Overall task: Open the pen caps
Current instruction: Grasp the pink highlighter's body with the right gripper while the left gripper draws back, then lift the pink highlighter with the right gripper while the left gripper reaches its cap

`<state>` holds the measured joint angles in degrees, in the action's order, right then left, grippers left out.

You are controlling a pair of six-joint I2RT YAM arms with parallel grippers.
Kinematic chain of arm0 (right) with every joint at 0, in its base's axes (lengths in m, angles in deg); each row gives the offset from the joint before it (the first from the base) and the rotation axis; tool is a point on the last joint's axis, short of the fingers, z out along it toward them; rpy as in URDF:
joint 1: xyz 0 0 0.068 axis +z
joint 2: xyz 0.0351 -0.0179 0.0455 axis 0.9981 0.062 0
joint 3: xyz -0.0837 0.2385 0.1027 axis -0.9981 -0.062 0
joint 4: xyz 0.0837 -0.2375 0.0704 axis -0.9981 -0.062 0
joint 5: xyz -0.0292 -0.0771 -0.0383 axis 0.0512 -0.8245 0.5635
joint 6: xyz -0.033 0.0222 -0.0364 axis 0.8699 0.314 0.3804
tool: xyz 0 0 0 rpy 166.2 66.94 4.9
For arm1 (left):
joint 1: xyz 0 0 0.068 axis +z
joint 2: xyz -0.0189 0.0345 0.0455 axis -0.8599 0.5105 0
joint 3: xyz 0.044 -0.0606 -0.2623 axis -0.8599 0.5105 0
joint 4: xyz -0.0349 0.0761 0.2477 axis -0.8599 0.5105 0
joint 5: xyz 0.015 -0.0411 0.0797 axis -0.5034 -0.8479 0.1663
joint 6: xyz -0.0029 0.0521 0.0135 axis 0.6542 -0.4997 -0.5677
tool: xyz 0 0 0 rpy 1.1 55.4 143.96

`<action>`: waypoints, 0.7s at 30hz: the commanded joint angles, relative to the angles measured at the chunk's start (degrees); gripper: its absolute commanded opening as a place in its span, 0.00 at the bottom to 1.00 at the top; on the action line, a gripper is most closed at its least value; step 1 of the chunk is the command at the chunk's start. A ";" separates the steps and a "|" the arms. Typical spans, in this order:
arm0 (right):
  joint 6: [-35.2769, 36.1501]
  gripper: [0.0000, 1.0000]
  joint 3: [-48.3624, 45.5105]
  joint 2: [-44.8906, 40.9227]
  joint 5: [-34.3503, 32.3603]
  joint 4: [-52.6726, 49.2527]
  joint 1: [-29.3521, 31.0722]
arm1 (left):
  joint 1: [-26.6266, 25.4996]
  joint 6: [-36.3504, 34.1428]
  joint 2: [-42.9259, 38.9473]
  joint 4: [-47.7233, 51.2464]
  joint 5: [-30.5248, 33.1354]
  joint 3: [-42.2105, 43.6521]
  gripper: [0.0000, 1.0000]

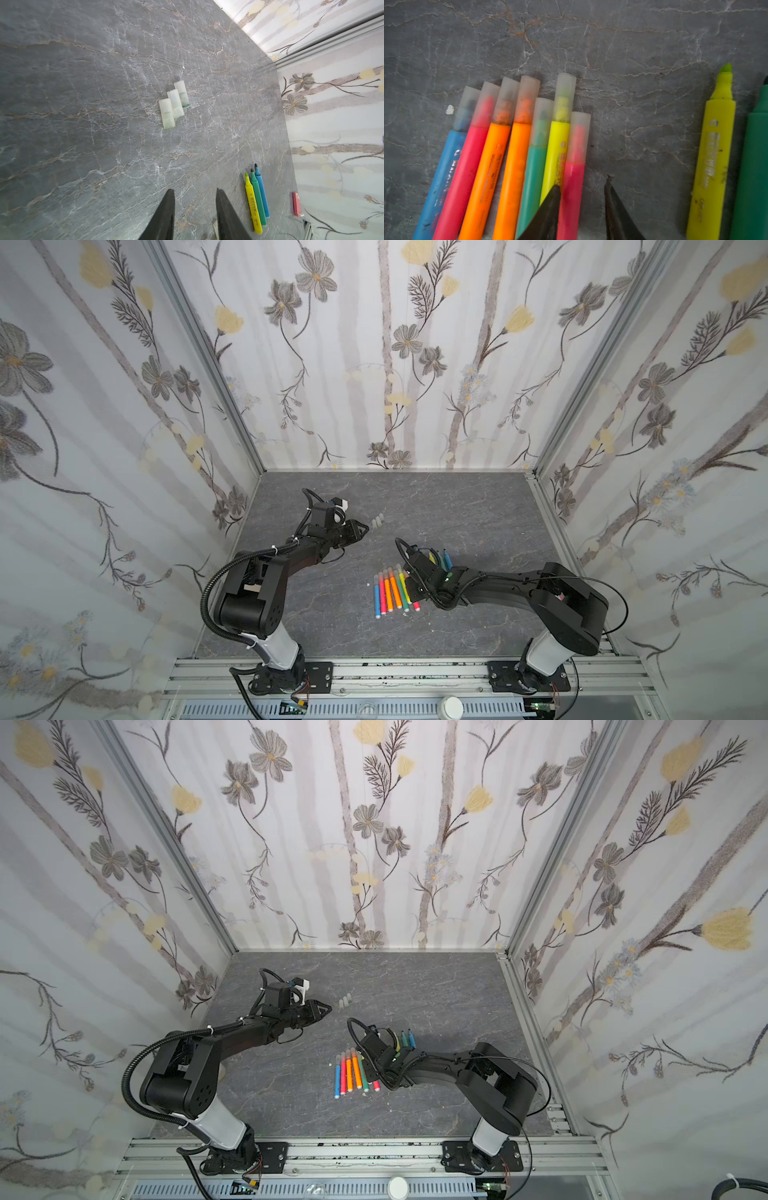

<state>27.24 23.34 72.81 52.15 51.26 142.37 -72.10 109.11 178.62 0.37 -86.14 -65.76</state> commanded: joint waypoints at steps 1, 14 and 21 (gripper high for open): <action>-0.64 0.36 0.75 0.85 -0.35 -0.59 0.13 | 0.11 -0.67 -0.50 -0.78 -0.24 0.31 0.33; -1.18 0.26 -1.08 1.24 -0.46 -3.39 0.32 | 0.08 -1.52 -3.55 1.38 -0.71 0.86 0.33; -0.26 0.11 -2.26 -0.61 0.14 -3.93 -0.26 | -0.55 -1.49 -5.23 2.64 -1.98 0.97 0.33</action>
<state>26.84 21.57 72.85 51.21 50.58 142.39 -72.36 107.99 174.22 2.71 -86.86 -64.91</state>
